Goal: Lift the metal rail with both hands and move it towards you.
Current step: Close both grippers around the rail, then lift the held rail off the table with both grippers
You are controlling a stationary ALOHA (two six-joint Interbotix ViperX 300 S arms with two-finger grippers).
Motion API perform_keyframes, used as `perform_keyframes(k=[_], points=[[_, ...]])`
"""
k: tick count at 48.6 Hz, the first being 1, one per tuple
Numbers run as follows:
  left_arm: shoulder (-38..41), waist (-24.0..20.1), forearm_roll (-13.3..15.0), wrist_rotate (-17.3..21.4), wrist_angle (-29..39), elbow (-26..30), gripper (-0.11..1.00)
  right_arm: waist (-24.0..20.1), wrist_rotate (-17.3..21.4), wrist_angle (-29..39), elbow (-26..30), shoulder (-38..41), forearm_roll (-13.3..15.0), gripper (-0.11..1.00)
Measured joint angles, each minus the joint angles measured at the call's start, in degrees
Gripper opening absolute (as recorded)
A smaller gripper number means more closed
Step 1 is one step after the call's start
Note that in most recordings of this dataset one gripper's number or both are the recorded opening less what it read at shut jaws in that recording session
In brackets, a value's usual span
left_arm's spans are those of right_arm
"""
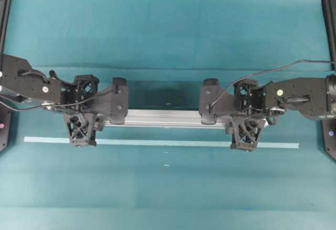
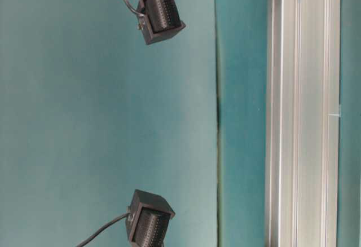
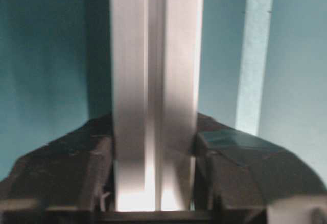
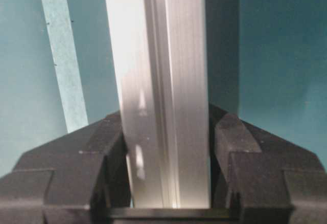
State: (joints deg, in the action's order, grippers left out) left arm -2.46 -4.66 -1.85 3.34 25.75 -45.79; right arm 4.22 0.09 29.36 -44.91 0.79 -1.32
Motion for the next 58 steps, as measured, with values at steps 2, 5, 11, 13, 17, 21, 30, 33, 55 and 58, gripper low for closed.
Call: perform_keyframes(k=[2,5,11,13,17,21,30,33,55,58], points=[[0.0,0.1,0.0,0.0,-0.1,0.0,0.28,0.0,0.0,0.1,0.1,0.0,0.1,0.41],[0.0,0.0,0.1,0.1,-0.1,0.0,0.28,0.0,0.0,0.1,0.1,0.0,0.1,0.41],[0.0,0.0,0.0,0.0,-0.4,0.0,0.28,0.1,-0.1,0.1,0.1,0.0,0.0,0.41],[0.0,0.0,0.1,0.0,-0.4,0.0,0.28,0.2,0.0,0.2,0.1,0.0,-0.1,0.41],[-0.1,0.1,0.1,0.0,-0.4,0.0,0.28,0.4,-0.1,0.7,0.4,0.0,-0.4,0.41],[-0.4,0.1,0.0,-0.3,0.0,0.2,0.28,0.9,-0.3,1.7,0.8,-0.4,-0.7,0.41],[-3.0,-0.1,0.0,-0.3,5.7,2.5,0.28,1.6,-0.5,8.5,3.3,-3.9,-1.2,0.41],[-4.3,0.0,0.0,-0.4,9.1,4.0,0.28,1.8,-0.5,11.4,4.4,-5.4,-1.3,0.41],[-13.2,-0.1,0.0,-0.4,30.8,16.0,0.28,2.2,-0.5,34.3,18.2,-13.1,-2.4,0.41],[-13.9,-0.1,0.0,-0.4,34.1,18.2,0.28,2.3,-0.5,36.2,20.1,-13.3,-2.5,0.41]])
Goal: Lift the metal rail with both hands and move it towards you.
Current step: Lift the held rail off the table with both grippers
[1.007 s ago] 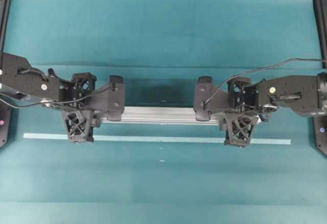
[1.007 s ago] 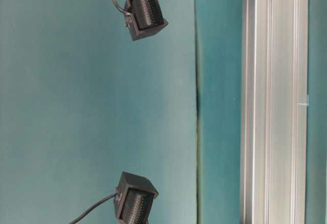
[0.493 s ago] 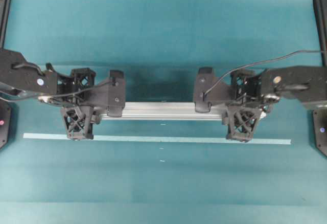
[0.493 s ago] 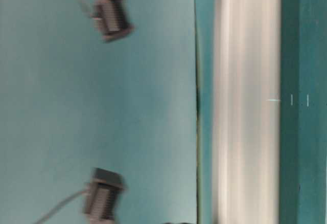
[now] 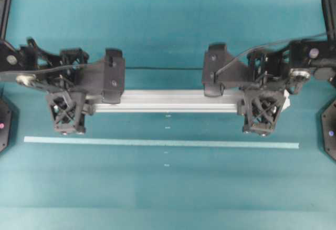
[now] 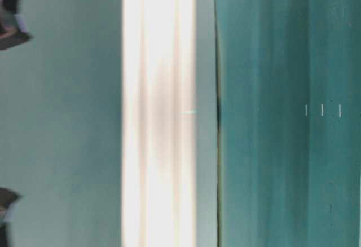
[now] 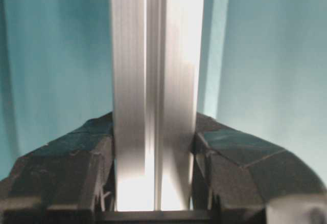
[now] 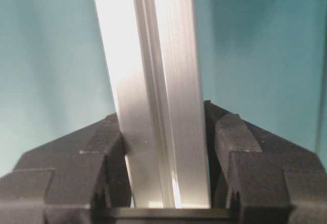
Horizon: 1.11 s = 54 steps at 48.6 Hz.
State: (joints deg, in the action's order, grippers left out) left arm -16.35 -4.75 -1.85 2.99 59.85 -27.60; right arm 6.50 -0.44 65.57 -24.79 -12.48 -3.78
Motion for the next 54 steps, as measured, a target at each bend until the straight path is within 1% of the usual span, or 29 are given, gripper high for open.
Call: perform_keyframes(k=[9,17,21,27,34,43,54], points=[[-1.5,0.1,0.0,0.0,8.2,6.1,0.28,0.2,0.1,7.0,7.2,-0.1,-1.0,0.41],[-1.5,0.4,0.1,0.0,15.8,13.0,0.28,0.3,1.1,14.9,13.6,-0.1,-1.6,0.41],[-1.5,0.6,0.1,-0.1,18.5,15.9,0.28,0.2,1.9,18.2,17.0,0.0,-1.8,0.41],[-1.1,0.9,0.2,-1.2,21.6,20.2,0.28,0.2,2.9,22.5,21.7,0.0,-1.8,0.41],[0.1,1.5,0.1,-3.2,25.4,25.4,0.28,-0.3,3.3,24.5,24.8,-0.1,-1.9,0.41],[1.1,2.5,0.2,-3.6,26.8,30.1,0.28,-1.1,4.0,25.2,26.8,-0.6,-1.9,0.41],[1.5,2.5,0.1,-3.8,27.1,31.2,0.28,-1.2,4.0,25.4,27.2,-0.7,-2.0,0.41]])
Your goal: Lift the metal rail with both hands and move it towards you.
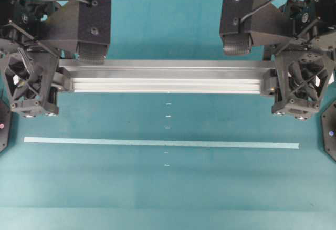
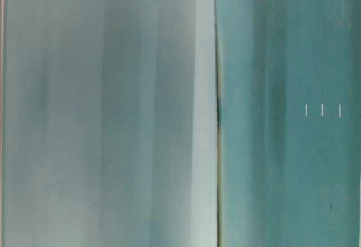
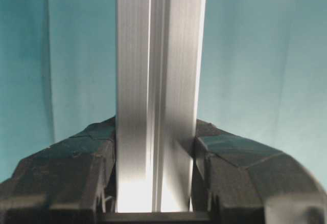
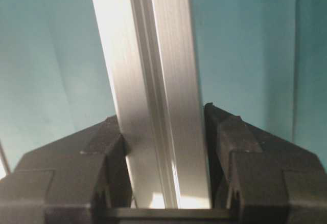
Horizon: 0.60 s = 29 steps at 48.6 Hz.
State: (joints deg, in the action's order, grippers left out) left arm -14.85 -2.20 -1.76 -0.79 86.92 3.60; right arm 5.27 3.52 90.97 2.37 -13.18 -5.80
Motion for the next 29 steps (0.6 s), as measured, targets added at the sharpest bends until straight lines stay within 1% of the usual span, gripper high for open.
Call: perform_keyframes(k=[24,29], points=[[0.2,0.0,0.1,-0.3,0.0,0.0,0.28,0.1,0.0,-0.1,0.0,0.1,-0.1,0.41],[0.3,0.1,0.1,-0.4,0.0,-0.2,0.28,0.0,0.0,-0.1,-1.1,0.0,-0.1,0.41]])
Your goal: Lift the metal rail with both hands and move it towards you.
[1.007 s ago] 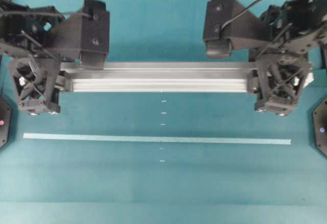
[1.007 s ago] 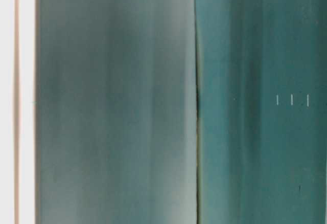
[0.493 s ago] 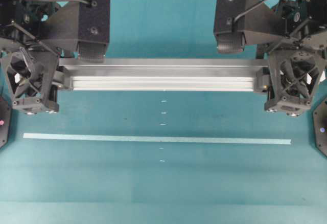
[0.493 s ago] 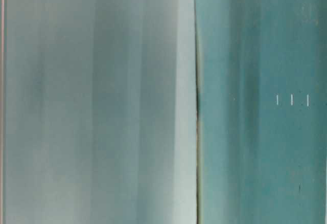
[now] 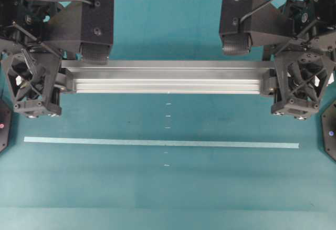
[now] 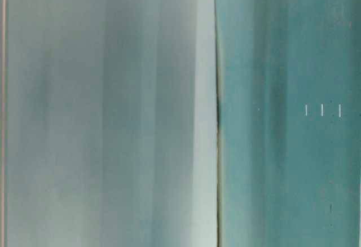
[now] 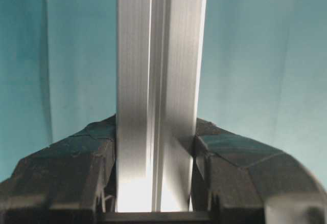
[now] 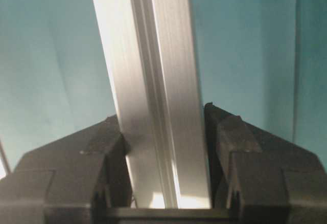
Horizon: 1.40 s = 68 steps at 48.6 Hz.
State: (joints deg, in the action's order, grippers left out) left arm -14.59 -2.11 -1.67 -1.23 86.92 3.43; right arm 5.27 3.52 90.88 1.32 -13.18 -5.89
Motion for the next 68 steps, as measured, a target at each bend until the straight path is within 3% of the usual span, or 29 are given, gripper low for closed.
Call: perform_keyframes(k=[10,36,68], points=[[1.4,0.2,0.0,-1.2,-1.3,-6.2,0.28,-0.3,0.0,-3.6,-6.2,0.4,0.1,0.41],[3.9,0.4,-0.1,-1.2,-15.9,-21.8,0.28,-1.1,0.0,-23.3,-24.9,1.4,0.4,0.41],[8.7,1.1,-0.1,-1.8,-33.6,-33.8,0.28,-2.9,0.0,-40.3,-35.9,6.6,0.4,0.41]])
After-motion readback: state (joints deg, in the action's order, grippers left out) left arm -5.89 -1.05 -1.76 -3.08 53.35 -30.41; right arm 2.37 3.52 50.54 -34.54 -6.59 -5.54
